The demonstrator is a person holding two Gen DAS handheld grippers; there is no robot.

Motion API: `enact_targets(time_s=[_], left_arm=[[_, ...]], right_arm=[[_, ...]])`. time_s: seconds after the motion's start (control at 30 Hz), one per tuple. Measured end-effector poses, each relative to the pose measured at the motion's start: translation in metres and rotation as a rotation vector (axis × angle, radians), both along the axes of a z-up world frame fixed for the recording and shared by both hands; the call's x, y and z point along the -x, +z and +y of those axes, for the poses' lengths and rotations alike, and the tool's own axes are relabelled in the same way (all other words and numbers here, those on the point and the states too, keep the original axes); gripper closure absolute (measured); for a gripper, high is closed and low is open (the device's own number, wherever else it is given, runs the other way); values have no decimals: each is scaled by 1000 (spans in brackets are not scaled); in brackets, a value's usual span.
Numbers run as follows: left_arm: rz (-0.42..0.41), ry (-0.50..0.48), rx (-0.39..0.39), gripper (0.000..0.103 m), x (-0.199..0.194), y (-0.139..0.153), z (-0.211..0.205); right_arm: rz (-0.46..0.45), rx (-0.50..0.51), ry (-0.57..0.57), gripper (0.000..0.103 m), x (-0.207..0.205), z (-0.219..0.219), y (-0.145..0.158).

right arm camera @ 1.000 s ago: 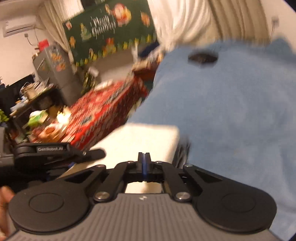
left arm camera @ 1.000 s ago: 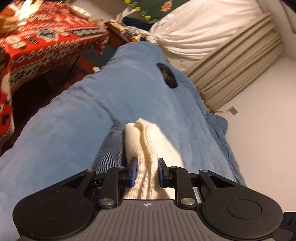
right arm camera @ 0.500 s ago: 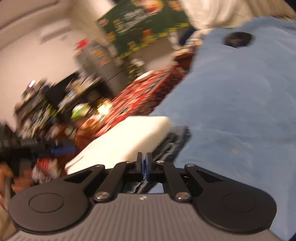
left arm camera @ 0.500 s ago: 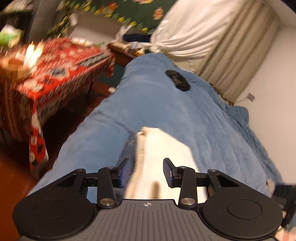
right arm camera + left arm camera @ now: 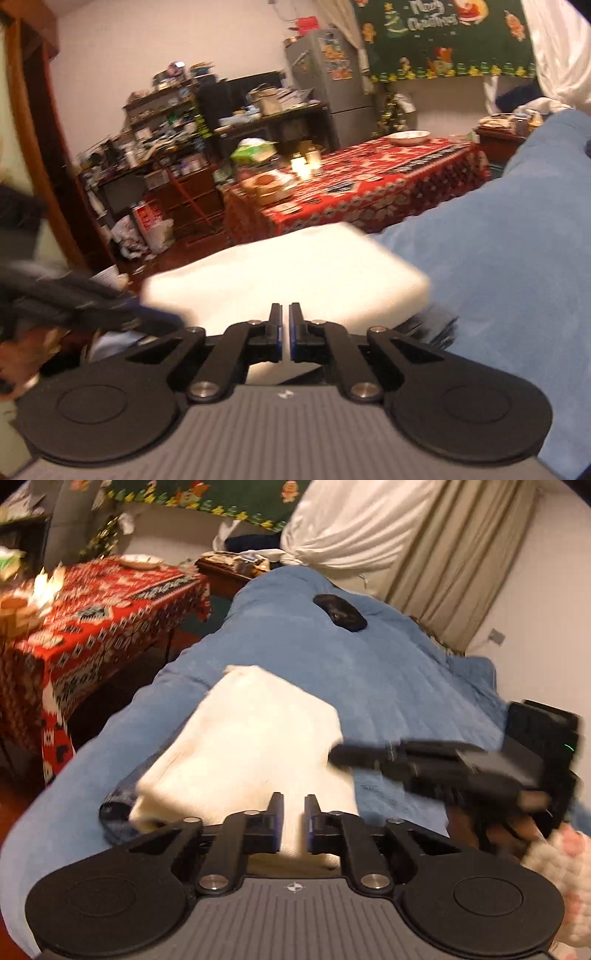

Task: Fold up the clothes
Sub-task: 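Lift the folded vest with both grippers and carry it onto the folded denim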

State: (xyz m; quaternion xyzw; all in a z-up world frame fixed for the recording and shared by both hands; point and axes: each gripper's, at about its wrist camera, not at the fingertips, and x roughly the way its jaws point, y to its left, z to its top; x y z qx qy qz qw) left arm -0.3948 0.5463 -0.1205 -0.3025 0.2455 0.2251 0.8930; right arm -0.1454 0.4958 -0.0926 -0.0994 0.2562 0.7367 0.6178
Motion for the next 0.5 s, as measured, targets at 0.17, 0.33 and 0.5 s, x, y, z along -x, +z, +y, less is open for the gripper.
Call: enact_targets(time_s=[0.17, 0.33, 0.5], left_arm=[[-19, 28, 37, 93, 13, -3, 0], [-32, 55, 37, 90, 16, 8, -7], [-102, 140, 2, 86, 15, 32, -10]], right_arm=[[30, 18, -121, 102, -59, 39, -15], [55, 16, -159, 93, -97, 79, -20], [26, -15, 16, 93, -76, 85, 0]])
